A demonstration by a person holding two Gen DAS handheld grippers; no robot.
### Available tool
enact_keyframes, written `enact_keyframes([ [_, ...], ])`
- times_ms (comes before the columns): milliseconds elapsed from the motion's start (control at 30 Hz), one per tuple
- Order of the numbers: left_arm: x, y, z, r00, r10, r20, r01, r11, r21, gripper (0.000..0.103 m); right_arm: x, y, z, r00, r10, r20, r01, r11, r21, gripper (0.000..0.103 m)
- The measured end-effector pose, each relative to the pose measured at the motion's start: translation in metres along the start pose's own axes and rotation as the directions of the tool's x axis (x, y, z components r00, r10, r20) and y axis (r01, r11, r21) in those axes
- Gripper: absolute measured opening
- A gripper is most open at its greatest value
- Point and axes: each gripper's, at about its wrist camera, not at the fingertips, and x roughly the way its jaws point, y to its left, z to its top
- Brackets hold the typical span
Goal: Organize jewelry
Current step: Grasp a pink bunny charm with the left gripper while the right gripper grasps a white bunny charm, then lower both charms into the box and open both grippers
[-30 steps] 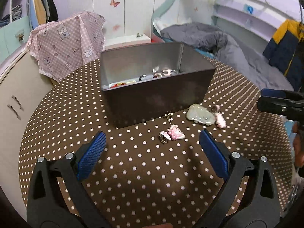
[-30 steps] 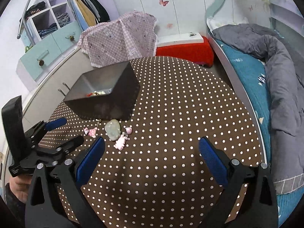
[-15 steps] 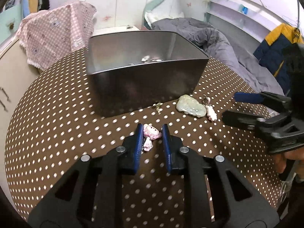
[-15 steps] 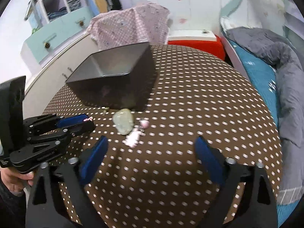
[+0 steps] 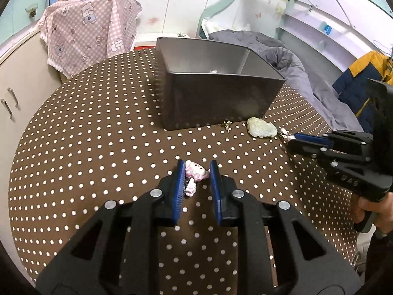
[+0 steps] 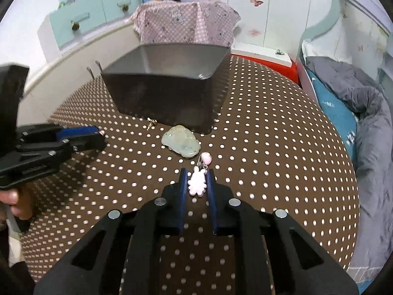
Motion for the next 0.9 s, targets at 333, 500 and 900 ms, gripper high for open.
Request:
enact_keyframes([
  [333, -0.043, 0.004, 0.007, 0.996, 0.012, 0.085, -0.011, 1.0, -0.008, 0.021, -0.062, -0.009, 0.035, 0.986, 0.076, 0.151, -0.081, 0.996, 0.027, 0.014],
  [500, -0.072, 0.005, 0.029, 0.986, 0.036, 0.163, -0.037, 0.999, 0.002, 0.021, -0.084, -0.002, 0.066, 0.971, 0.08, 0.227, -0.078, 0.997, -0.018, 0.014],
  [900, -0.106, -0.01, 0.101, 0.947, 0.039, 0.319, -0.059, 0.997, 0.053, 0.021, -0.106, 0.01, 0.125, 0.935, 0.109, 0.338, -0.085, 0.993, -0.085, 0.014],
])
